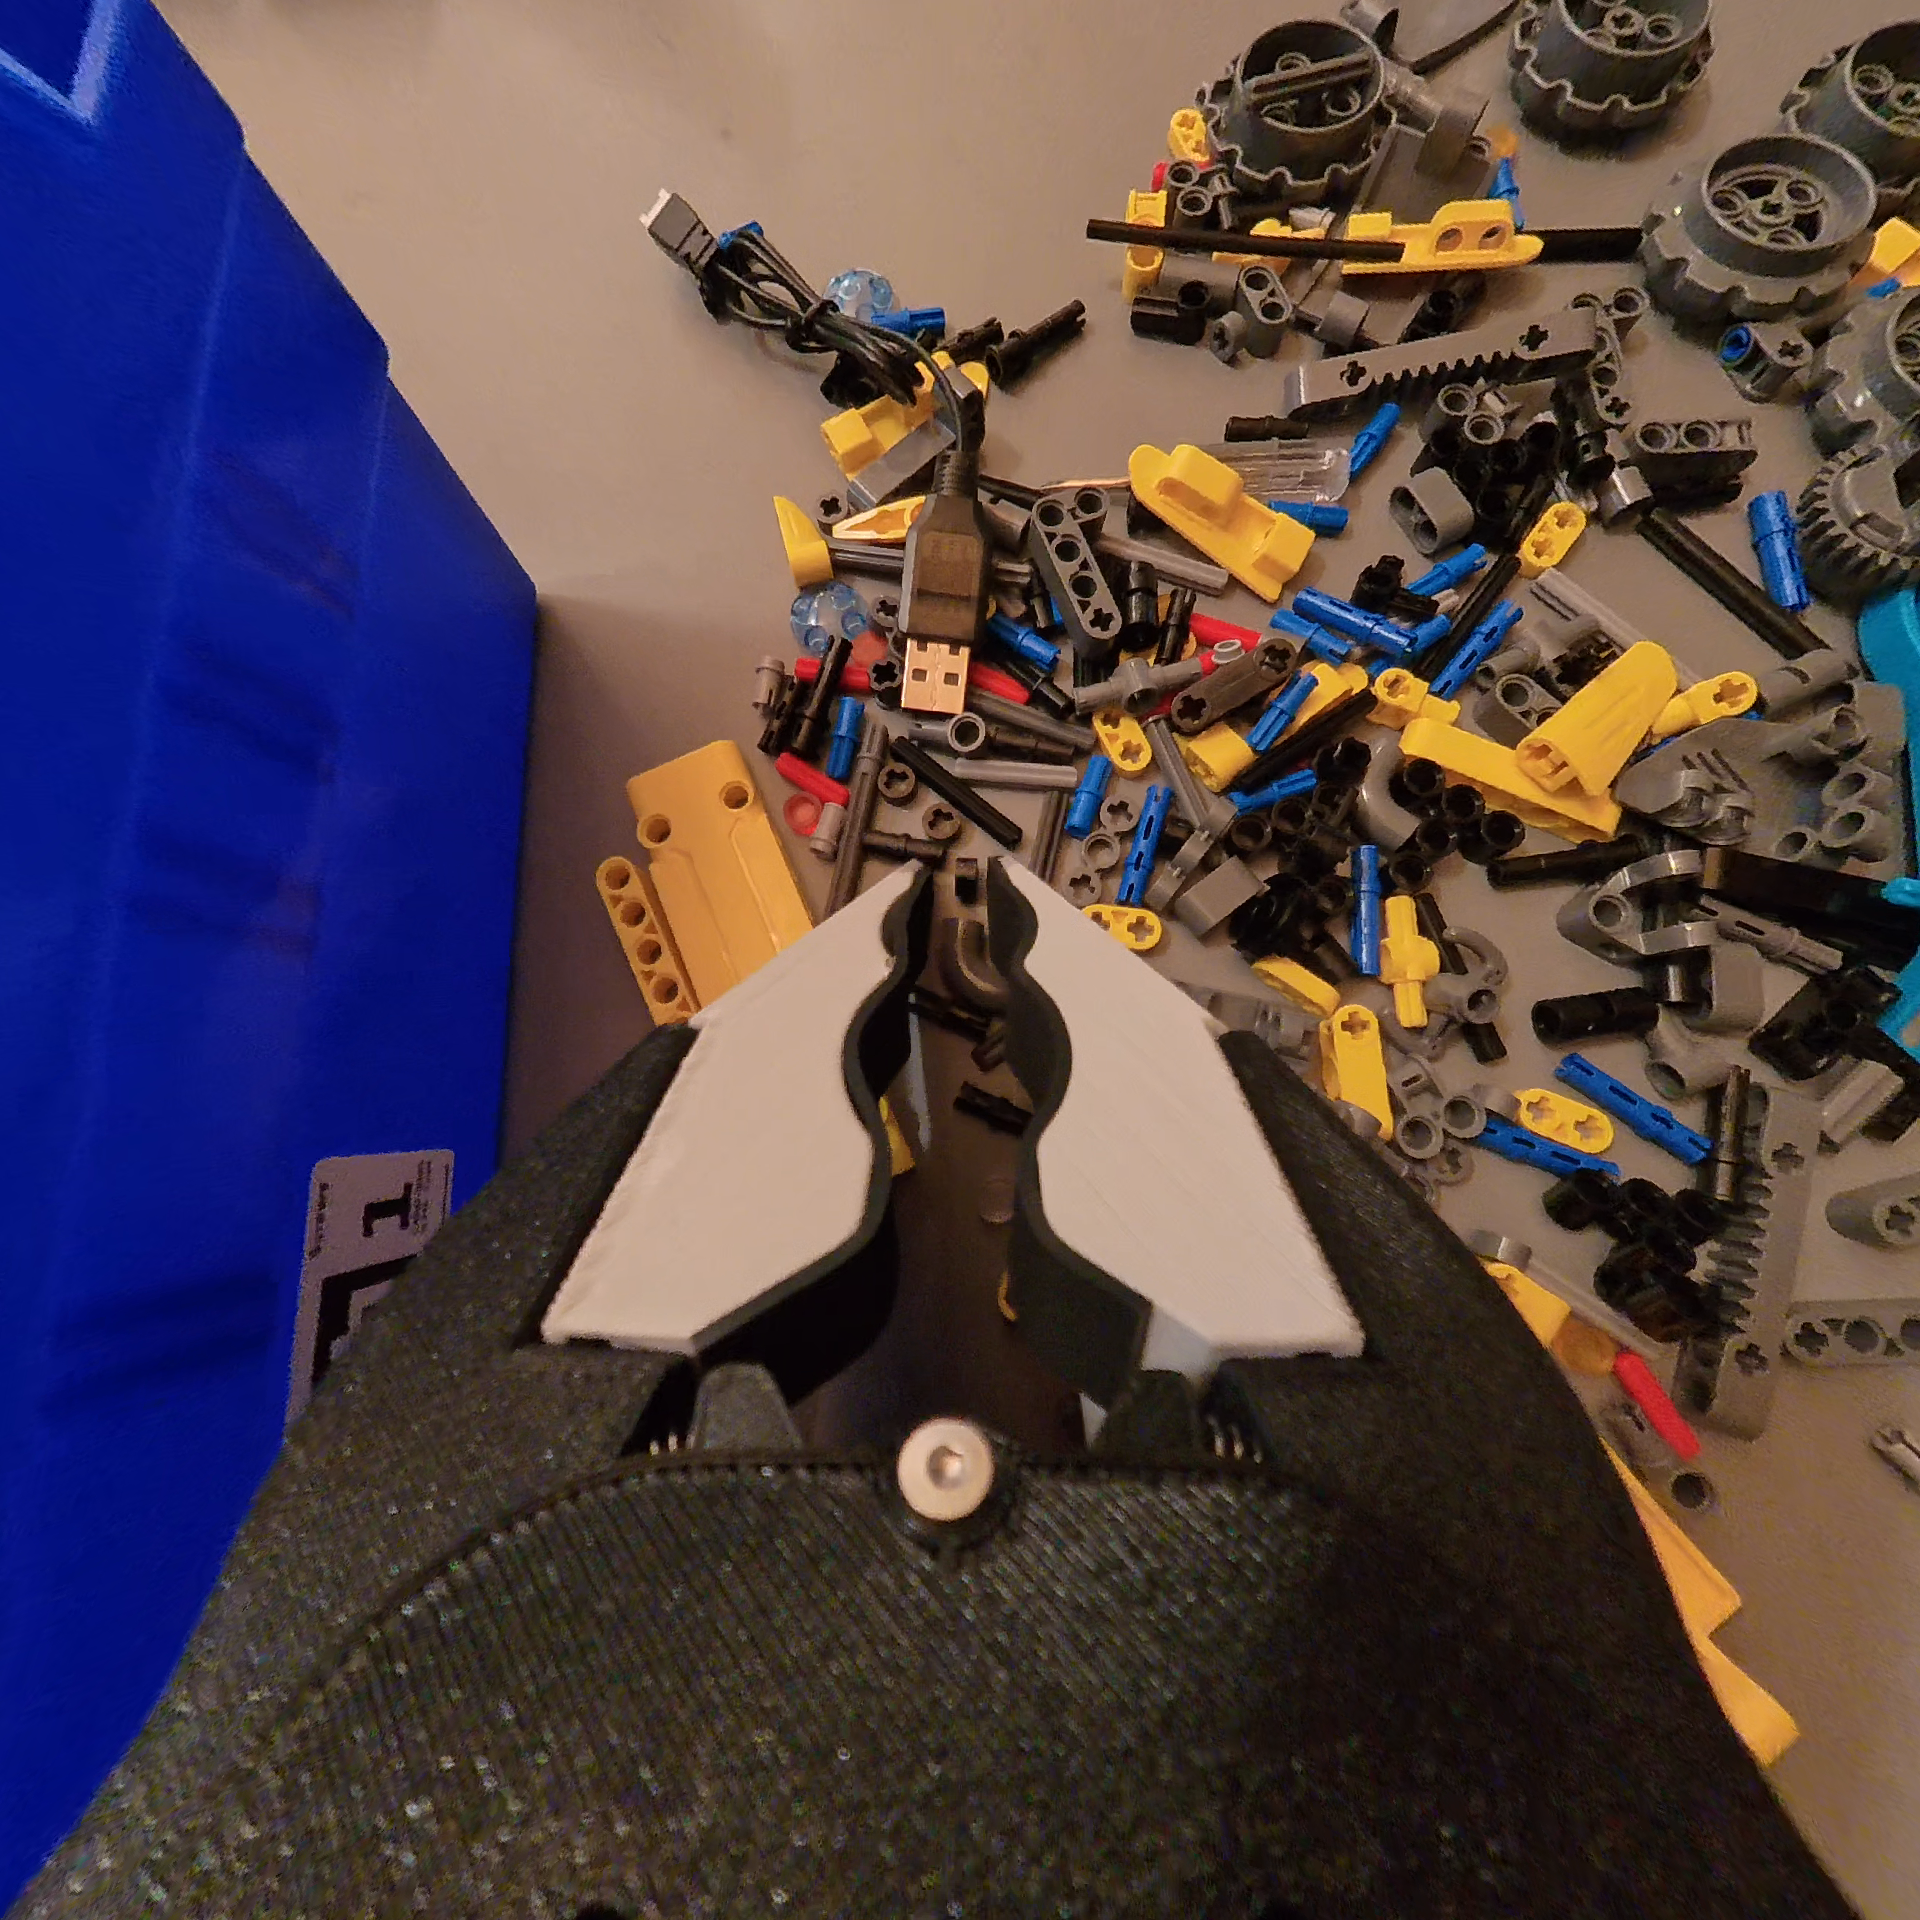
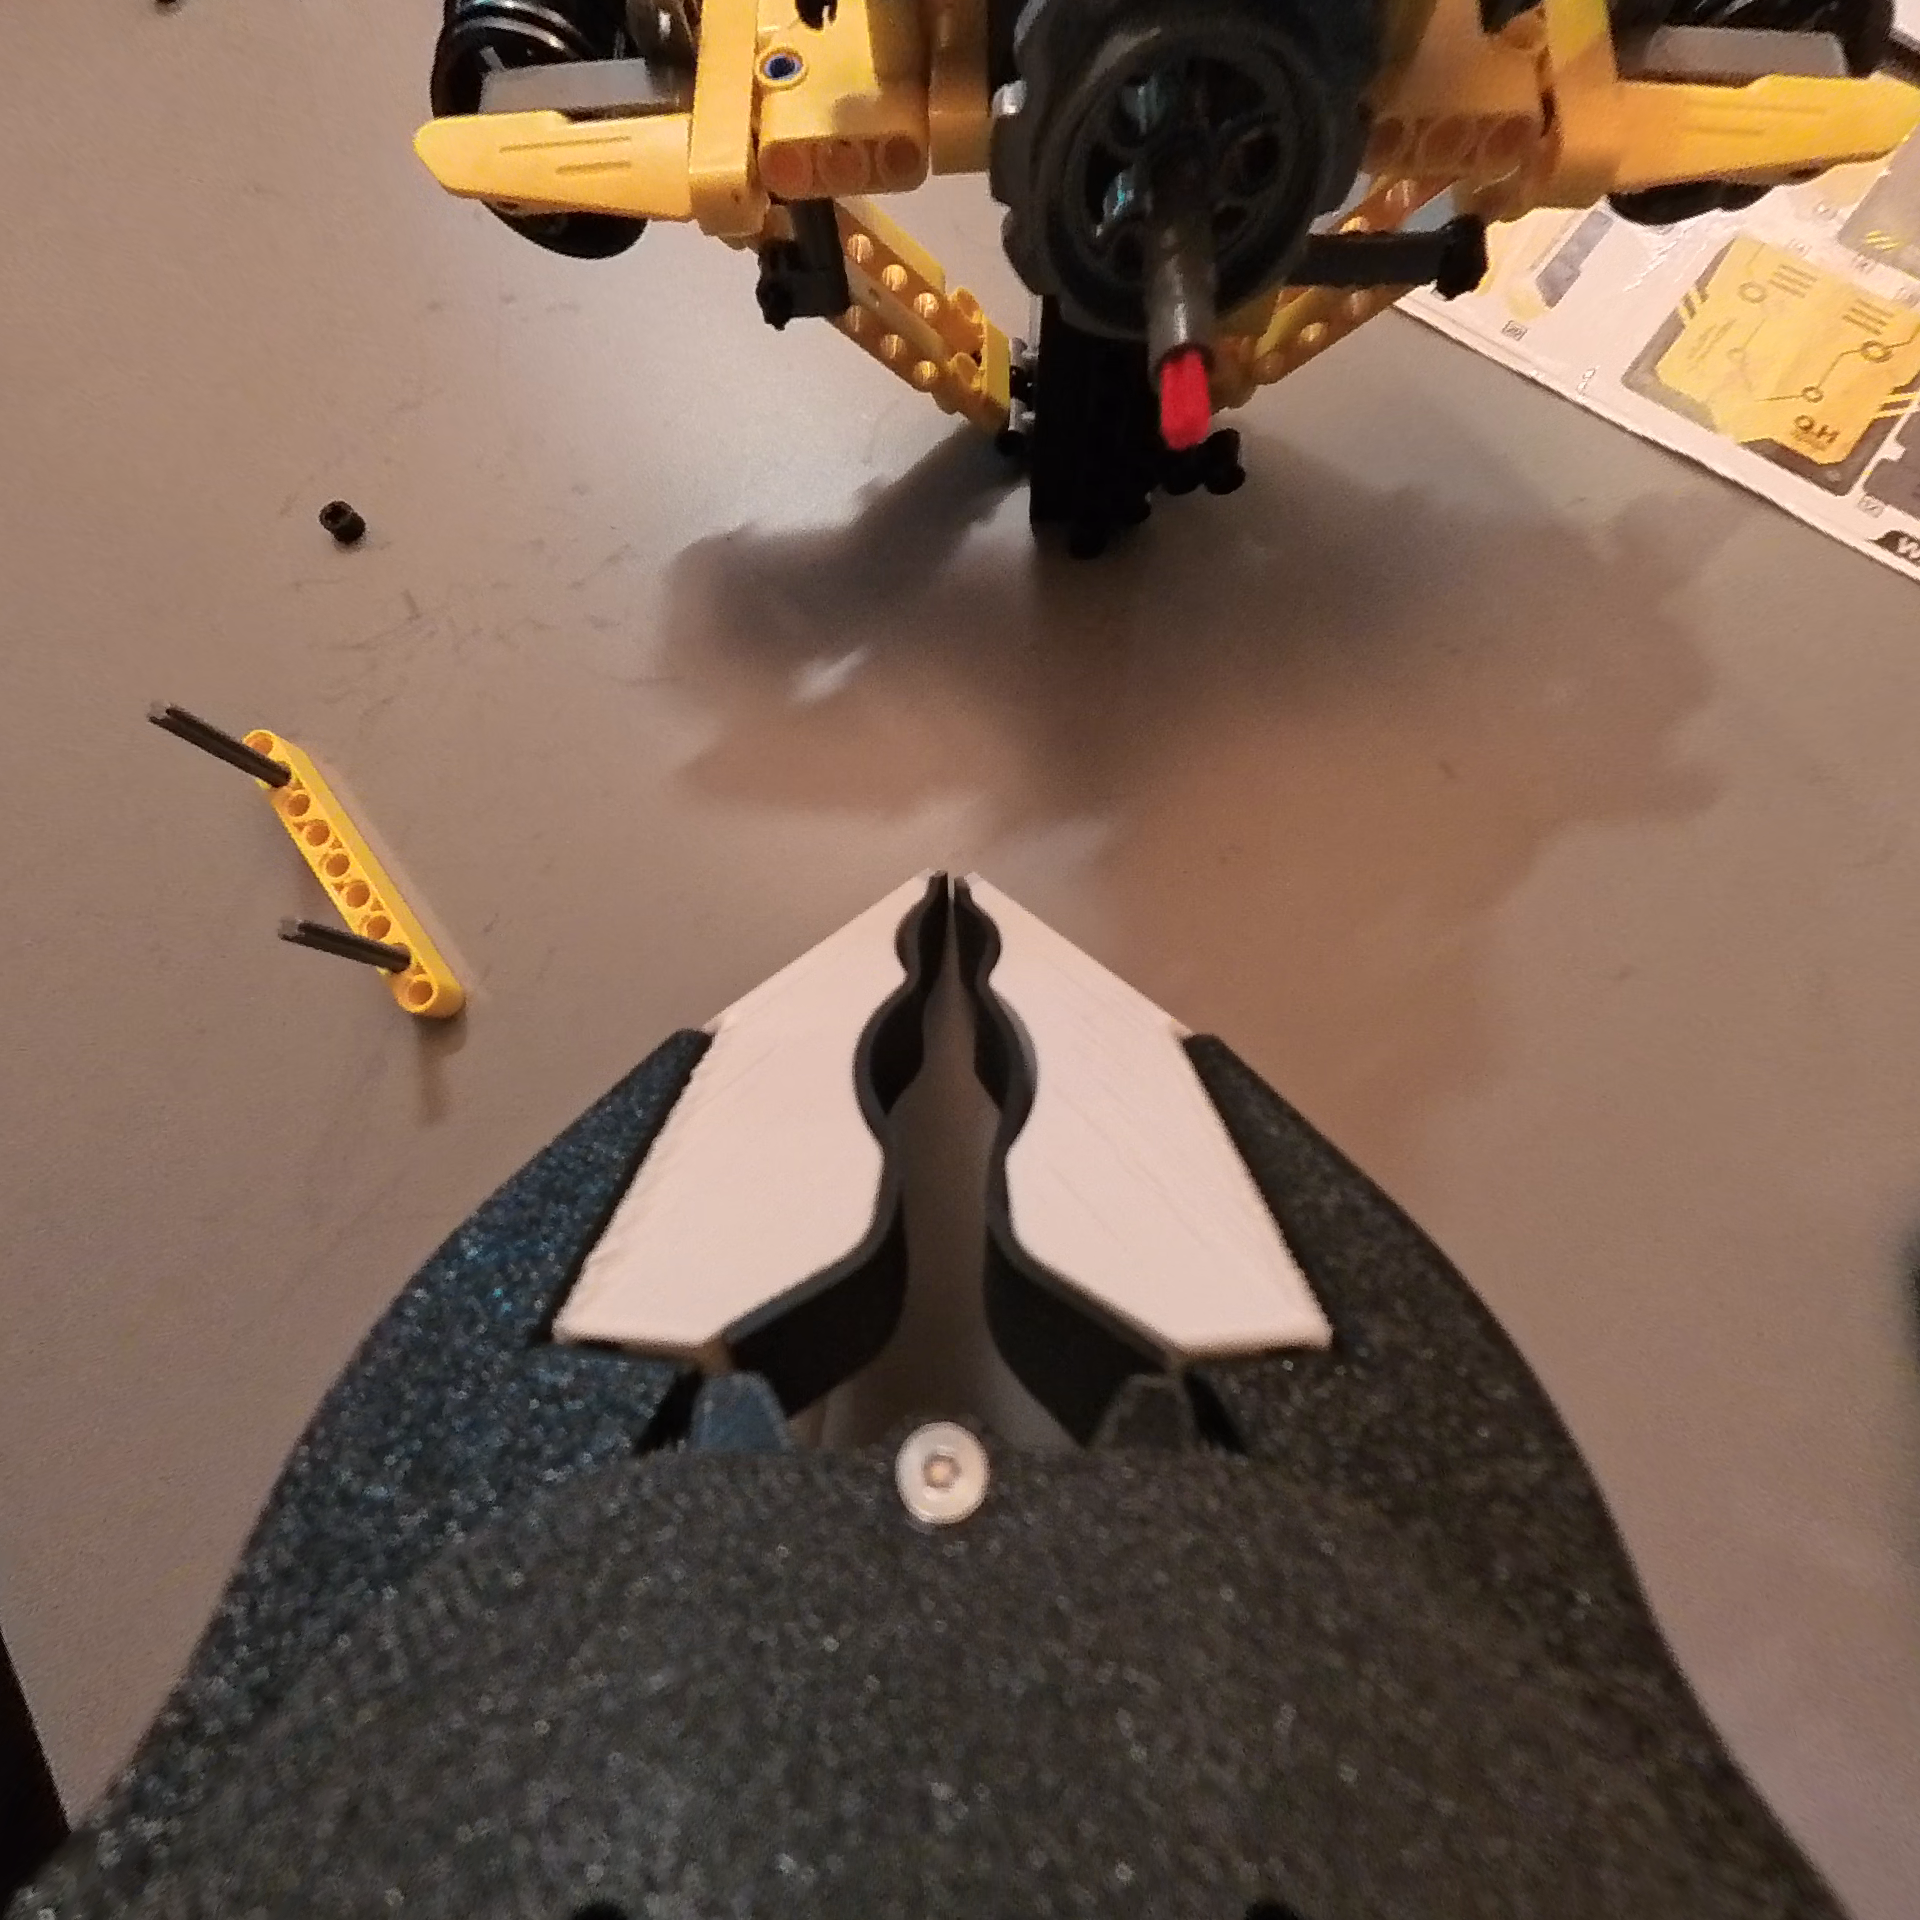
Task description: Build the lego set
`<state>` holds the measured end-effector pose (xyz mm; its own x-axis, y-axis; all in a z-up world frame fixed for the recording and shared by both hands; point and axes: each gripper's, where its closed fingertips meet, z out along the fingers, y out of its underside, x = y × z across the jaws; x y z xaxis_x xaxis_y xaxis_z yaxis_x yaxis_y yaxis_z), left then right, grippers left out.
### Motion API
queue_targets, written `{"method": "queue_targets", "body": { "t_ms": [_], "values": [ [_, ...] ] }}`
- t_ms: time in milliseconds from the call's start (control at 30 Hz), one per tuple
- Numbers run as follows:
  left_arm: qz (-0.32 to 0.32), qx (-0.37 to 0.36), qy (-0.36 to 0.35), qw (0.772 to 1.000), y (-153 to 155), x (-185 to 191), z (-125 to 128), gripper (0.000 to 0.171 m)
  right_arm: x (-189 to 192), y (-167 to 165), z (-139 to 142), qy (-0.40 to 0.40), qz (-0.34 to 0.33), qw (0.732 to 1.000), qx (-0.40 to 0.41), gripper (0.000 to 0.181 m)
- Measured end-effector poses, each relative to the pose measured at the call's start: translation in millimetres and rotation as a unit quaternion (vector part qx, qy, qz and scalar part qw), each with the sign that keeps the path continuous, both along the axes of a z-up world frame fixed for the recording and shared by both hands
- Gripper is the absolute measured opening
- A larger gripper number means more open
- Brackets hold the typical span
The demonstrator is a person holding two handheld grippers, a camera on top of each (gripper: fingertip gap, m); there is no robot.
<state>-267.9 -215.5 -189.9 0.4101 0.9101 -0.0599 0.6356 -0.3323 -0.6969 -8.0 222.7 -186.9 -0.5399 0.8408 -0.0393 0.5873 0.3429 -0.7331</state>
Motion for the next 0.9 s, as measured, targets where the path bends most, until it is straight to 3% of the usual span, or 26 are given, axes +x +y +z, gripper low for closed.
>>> {"method": "queue_targets", "body": {
  "t_ms": [100, 600, 733, 900],
  "values": [
    [-0.002, -0.005, 0.005, 1.000, 0, 0, 1, 0.003, 0, 0, 0, 0.001, 0.000, 1.000, 0.001, 0.000],
    [-0.025, 0.021, 0.080, 0.996, 8, 2, 33, 0.002, 0, 0, 0, 0.008, 0.002, 1.000, 0.014, 0.003],
    [-0.143, 0.092, 0.080, 0.982, 69, 35, 51, 0.002, 0, -1, 0, 0.009, 0.002, 1.000, 0.015, 0.003],
    [-0.356, 0.112, 0.061, 0.926, 200, 147, 56, 0.002, 0, 0, 0, 0.004, 0.001, 1.000, 0.007, 0.003]
  ]
}}
